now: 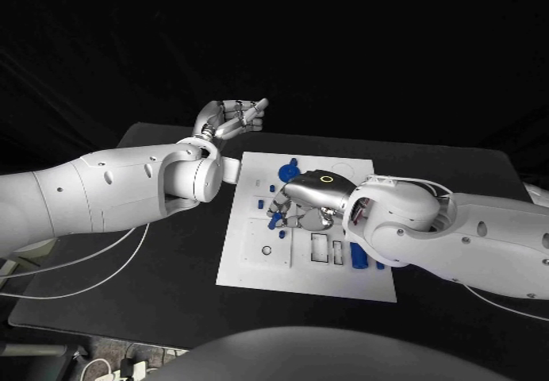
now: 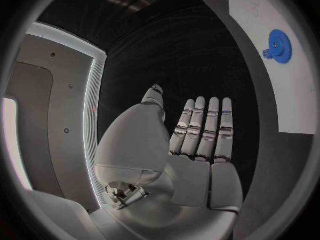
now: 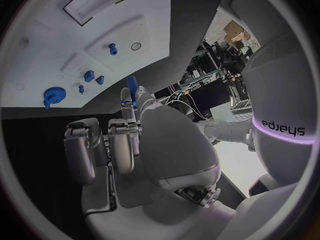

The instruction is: Assemble the parts on the task board

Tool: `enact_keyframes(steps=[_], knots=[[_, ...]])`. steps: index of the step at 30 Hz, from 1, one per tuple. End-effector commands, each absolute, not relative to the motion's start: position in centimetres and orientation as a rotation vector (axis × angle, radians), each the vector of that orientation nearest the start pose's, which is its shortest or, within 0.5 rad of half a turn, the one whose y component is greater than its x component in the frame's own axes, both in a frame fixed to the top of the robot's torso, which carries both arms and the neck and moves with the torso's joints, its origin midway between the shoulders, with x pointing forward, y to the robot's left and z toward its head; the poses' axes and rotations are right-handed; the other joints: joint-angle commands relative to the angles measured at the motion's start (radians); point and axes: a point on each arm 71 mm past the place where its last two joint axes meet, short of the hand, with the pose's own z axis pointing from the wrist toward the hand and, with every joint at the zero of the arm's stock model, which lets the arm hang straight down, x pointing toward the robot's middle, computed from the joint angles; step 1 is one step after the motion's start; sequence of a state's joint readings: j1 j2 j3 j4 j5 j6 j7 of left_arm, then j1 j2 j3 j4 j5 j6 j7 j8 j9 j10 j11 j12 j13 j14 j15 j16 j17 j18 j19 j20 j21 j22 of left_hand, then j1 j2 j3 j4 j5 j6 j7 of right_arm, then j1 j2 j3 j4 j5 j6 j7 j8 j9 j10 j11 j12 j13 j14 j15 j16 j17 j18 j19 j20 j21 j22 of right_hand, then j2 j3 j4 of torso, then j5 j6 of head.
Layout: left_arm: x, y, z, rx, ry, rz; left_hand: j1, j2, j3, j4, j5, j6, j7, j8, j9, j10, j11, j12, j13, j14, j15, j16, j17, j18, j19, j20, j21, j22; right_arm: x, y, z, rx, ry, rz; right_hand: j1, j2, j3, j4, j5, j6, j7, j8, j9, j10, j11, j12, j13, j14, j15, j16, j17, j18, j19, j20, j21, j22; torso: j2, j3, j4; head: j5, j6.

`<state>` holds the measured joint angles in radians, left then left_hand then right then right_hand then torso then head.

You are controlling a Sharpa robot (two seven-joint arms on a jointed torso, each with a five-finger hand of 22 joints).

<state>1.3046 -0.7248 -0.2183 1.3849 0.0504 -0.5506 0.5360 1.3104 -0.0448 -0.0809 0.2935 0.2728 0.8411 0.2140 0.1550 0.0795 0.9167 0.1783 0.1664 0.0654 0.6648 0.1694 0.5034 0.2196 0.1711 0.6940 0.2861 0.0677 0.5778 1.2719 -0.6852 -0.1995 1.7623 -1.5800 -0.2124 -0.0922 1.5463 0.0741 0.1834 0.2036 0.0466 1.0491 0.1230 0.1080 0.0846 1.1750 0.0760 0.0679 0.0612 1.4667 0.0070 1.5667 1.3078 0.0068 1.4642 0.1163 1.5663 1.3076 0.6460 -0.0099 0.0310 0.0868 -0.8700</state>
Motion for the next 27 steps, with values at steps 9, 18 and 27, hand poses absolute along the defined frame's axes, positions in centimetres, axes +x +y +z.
enact_keyframes(steps=[9, 18, 27], knots=[[51.4, 20.4, -18.6, -1.011, 1.275, -1.334, 0.002, 0.011, -0.002, -0.001, 0.006, -0.006, 0.007, 0.005, -0.001, -0.007, 0.003, 0.003, -0.001, -0.009, 0.0, 0.007, -0.002, 0.007, 0.008, 0.001, -0.002, -0.002, 38.7, -4.2, -20.6, -0.798, 1.752, 0.922, 0.007, -0.008, 0.008, 0.0, 0.002, 0.015, 0.005, -0.002, 0.006, -0.006, 0.006, -0.008, -0.001, 0.104, 0.011, 0.004, 0.263, -0.007, 0.107, 0.007, 0.004, 0.263, 0.0, 0.0012, -0.0015, 0.005, -0.003], [51.4, 20.6, -18.6, -1.012, 1.273, -1.331, 0.002, 0.011, -0.002, -0.001, 0.006, -0.006, 0.007, 0.005, -0.001, -0.007, 0.003, 0.003, -0.001, -0.009, 0.0, 0.007, -0.002, 0.007, 0.008, 0.001, -0.002, -0.002, 38.6, -3.5, -21.4, -0.857, 1.742, 0.897, 0.008, -0.008, 0.009, -0.001, 0.003, 0.015, 0.005, -0.003, 0.006, -0.008, 0.006, -0.008, -0.001, 0.104, 0.011, 0.004, 0.263, -0.007, 0.107, 0.008, 0.004, 0.263, 0.0, 0.0006, -0.0016, 0.004, -0.003], [51.3, 20.7, -18.6, -1.012, 1.273, -1.331, 0.002, 0.011, -0.002, -0.001, 0.006, -0.006, 0.007, 0.005, -0.001, -0.007, 0.003, 0.003, -0.001, -0.009, 0.0, 0.007, -0.002, 0.007, 0.008, 0.001, -0.002, -0.002, 38.4, -2.8, -22.4, -0.887, 1.747, 0.891, 0.009, -0.008, 0.01, -0.001, 0.003, 0.014, 0.005, -0.004, 0.006, -0.01, 0.006, -0.008, -0.002, 0.104, 0.01, 0.004, 0.263, -0.007, 0.107, 0.008, 0.004, 0.263, 0.0, 0.0005, -0.0014, 0.0, -0.003]])
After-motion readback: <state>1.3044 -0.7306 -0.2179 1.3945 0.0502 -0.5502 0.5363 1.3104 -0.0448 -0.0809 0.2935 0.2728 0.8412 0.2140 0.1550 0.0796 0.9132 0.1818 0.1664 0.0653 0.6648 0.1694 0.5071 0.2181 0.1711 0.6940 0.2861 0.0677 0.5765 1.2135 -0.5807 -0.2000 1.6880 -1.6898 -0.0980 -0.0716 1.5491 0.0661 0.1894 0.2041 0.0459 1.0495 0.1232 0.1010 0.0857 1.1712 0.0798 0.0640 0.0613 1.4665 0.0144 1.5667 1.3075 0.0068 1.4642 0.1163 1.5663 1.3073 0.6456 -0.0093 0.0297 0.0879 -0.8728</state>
